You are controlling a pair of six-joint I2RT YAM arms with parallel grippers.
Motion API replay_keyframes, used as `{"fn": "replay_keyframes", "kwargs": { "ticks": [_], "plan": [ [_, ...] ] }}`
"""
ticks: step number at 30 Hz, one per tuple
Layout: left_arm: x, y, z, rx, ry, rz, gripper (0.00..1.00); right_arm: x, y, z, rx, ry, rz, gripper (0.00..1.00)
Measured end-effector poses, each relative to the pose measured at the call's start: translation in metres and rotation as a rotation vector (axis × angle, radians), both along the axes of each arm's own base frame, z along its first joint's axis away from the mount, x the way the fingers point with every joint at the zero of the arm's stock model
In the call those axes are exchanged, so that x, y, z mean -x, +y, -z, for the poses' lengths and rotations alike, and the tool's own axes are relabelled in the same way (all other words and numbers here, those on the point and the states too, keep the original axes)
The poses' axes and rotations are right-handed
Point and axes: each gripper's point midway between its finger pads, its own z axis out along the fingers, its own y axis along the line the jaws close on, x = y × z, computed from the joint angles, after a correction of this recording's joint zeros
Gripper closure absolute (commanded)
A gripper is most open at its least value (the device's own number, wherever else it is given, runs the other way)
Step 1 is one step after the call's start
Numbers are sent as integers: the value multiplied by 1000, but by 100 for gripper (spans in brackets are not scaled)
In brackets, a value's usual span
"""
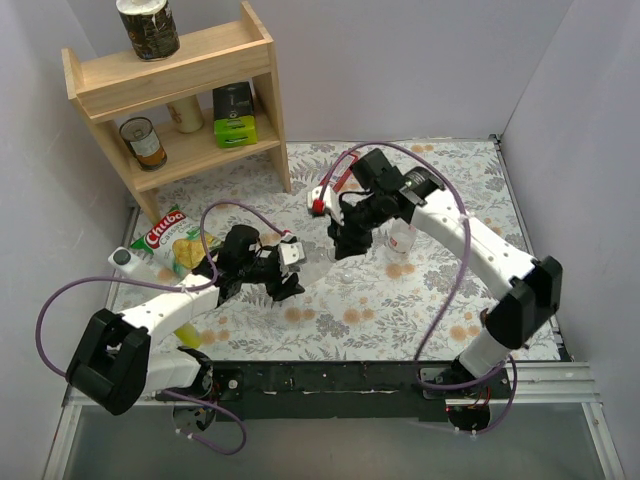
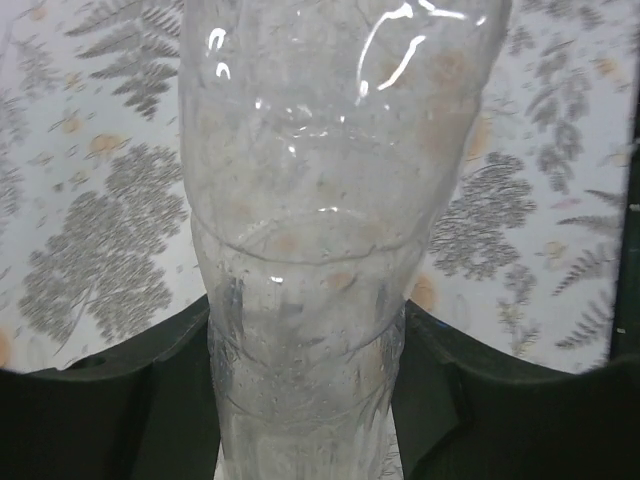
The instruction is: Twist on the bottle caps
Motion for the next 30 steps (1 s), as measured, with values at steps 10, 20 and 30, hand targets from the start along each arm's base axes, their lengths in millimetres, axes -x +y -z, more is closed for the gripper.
{"fn": "replay_keyframes", "kwargs": {
  "ticks": [10,20,30],
  "plan": [
    [-27,13,2,-90,-66,-229,100,-48,16,4,-138,735,398,44],
    [0,-17,-65,24,-14,13,100,-47,-17,-101,-306,206,221,39],
    [36,-5,-47,-84,123,166,100,9,-65,-64,-275,-219,-5,34]
  ]
}}
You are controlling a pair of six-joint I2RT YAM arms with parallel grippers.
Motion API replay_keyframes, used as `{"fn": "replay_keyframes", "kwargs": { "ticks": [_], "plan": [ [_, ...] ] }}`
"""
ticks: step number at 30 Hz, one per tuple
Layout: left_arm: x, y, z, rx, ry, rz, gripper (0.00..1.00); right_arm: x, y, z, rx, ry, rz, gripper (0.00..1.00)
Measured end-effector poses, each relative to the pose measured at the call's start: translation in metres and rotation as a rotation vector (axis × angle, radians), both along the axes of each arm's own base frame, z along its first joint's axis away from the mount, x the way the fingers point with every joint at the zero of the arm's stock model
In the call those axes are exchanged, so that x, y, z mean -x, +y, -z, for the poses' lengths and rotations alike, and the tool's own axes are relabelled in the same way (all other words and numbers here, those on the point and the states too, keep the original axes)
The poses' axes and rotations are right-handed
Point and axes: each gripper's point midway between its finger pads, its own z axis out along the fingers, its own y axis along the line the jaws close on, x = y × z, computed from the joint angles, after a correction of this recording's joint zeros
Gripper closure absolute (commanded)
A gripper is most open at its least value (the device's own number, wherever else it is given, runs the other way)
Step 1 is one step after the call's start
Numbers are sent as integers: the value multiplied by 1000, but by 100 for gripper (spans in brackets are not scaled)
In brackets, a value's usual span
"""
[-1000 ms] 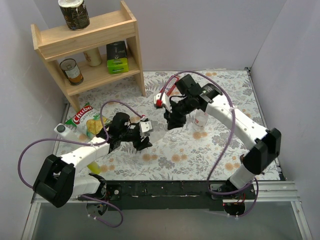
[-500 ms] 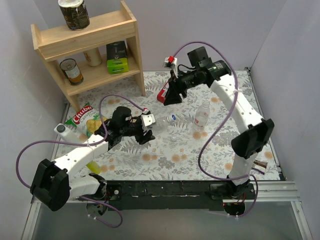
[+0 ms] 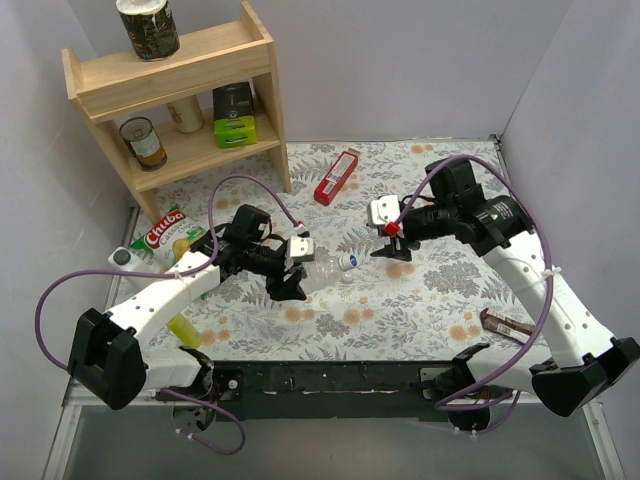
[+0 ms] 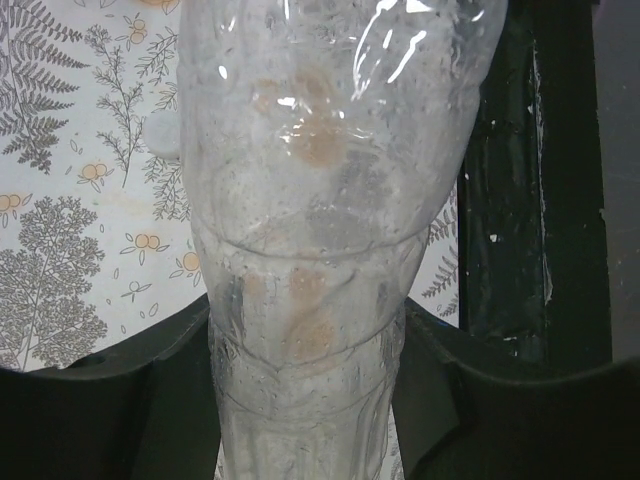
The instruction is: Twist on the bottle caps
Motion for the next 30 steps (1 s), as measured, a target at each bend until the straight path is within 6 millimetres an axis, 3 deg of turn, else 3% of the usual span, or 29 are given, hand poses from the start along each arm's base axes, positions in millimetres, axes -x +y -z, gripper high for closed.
{"fn": "replay_keyframes", "kwargs": {
  "ticks": [4,11,14,21,27,30],
  "plan": [
    [2,3,-2,-12,-27,33,100,0,14,-4,2,-154,-100,34],
    [5,6,-2,-23,-41,57,100,26,31,20,61,-244,-259,35],
    [3,4,-3,-23,-43,64,100,30,31,26,82,-272,-285,36],
    [-2,0,-1,-23,-34,72,100,25,30,27,98,-309,-283,50],
    [-4,-2,-2,-20,-35,71,100,26,29,35,109,-303,-289,48],
    [-5,-3,-4,-15,-37,70,100,27,28,39,113,-301,-294,52]
  ]
}}
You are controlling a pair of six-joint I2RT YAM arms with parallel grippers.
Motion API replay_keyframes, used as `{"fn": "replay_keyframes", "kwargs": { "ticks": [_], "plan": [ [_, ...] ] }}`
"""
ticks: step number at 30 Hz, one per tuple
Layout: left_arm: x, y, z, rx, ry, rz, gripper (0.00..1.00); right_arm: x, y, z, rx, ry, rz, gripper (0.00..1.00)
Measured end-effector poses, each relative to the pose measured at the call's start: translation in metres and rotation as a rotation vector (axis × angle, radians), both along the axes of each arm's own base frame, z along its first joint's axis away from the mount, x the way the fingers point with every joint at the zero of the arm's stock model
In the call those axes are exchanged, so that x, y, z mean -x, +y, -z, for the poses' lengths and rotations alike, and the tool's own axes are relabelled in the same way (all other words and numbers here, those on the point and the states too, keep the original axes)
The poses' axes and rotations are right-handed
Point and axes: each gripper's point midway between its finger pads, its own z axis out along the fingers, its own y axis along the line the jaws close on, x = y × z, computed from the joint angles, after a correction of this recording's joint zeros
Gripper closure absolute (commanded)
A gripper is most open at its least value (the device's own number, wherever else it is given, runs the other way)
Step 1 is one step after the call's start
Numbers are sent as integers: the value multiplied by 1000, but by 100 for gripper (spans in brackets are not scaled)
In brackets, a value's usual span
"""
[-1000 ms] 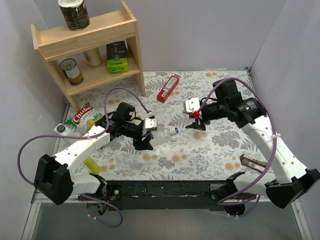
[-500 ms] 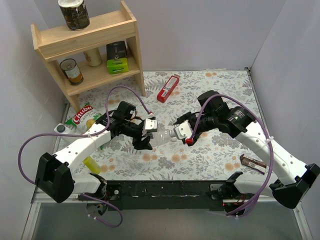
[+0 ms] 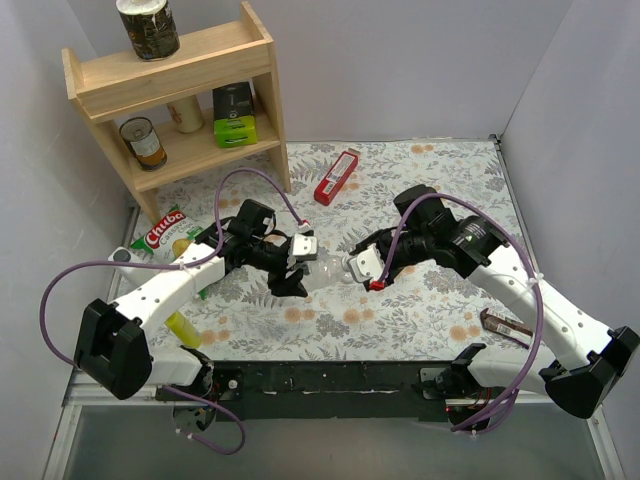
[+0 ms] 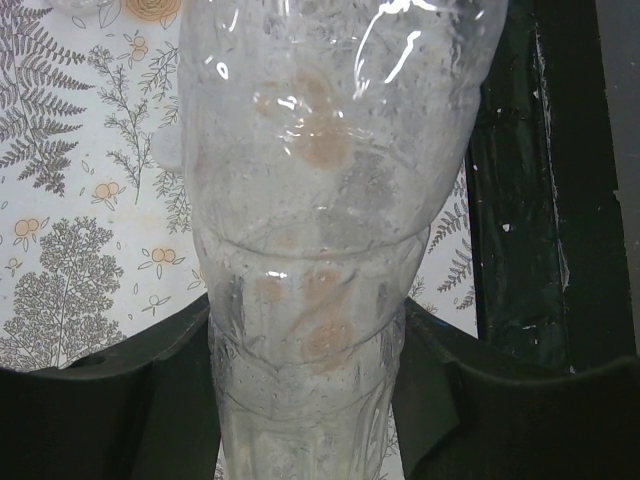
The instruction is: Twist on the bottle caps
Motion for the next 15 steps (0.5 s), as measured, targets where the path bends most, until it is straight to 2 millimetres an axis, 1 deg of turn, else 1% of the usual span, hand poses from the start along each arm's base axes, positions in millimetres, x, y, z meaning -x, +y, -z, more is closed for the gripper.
{"fn": "replay_keyframes", "kwargs": {
  "ticks": [6,8,9,11,12,14,15],
  "plan": [
    [-2,-4,2,7,10,0,100,-1,2,-3,-17,-17,-1,58],
    [-3,-5,3,8,16,-4,100,-2,1,-2,-16,-11,7,64],
    [-4,-5,3,8,18,-6,100,-2,1,-2,-15,2,20,69],
    [-5,-6,4,6,21,-16,100,-5,1,0,-8,41,58,75],
    [-8,-5,5,-2,21,-33,100,-8,2,1,2,66,82,79],
    [-17,-5,5,-14,6,-77,100,-18,6,-1,18,119,132,83],
    [-24,-5,5,-20,-14,-108,100,-25,7,-1,31,159,166,83]
  ]
}}
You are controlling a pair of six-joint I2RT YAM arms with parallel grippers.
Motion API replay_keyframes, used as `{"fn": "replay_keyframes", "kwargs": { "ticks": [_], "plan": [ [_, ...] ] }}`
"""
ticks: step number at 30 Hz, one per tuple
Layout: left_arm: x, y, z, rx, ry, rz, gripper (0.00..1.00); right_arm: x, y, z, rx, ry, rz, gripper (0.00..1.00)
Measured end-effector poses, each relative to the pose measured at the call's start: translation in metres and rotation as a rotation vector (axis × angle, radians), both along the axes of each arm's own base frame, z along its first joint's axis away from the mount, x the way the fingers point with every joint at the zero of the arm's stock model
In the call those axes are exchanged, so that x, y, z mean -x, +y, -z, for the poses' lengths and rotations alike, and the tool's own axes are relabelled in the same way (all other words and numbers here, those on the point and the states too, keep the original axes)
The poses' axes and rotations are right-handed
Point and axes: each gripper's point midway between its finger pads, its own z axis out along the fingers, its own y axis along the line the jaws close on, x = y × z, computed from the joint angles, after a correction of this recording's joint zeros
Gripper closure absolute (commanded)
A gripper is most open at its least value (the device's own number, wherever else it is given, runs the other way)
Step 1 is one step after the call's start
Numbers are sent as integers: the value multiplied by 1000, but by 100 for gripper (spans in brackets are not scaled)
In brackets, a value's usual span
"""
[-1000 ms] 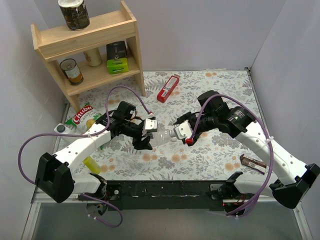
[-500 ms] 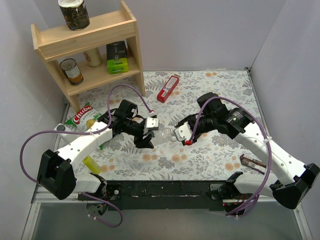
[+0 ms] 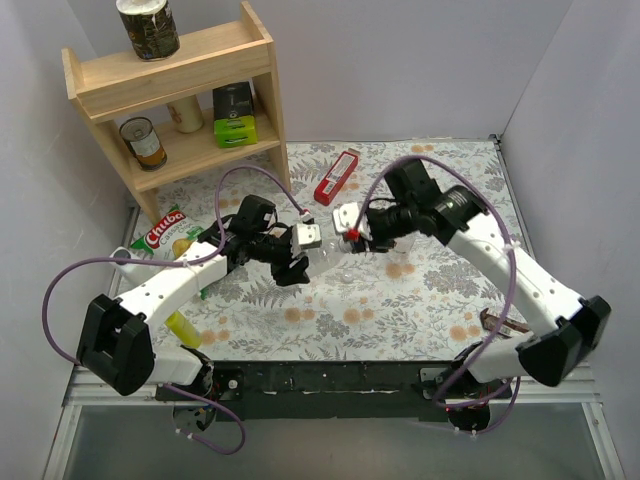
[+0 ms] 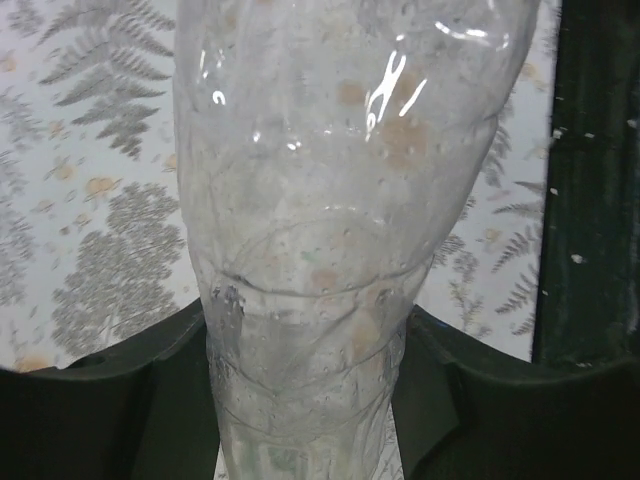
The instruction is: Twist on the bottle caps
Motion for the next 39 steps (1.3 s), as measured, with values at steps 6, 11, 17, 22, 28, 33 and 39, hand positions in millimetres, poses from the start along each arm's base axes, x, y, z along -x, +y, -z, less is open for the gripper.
{"fn": "replay_keyframes", "kwargs": {
  "ticks": [6,11,17,22,28,33,39],
  "plan": [
    [-48,13,2,-42,-177,-222,100,-50,15,5,-38,398,223,96],
    [-77,25,-6,-66,-337,-344,100,-72,23,3,-184,901,411,84],
    [-96,31,-22,-63,-424,-440,100,-87,27,-15,-251,1195,464,13],
    [-86,28,-28,-24,-407,-415,100,-106,9,-37,-329,1047,434,9],
    [-52,26,-29,76,-194,-265,100,-74,-20,-59,-398,668,291,10],
    [-41,10,-30,130,-31,-193,100,-39,-16,-67,-430,447,155,12],
    [-29,5,-31,162,33,-160,100,-46,-4,-53,-430,382,113,18]
  ]
}}
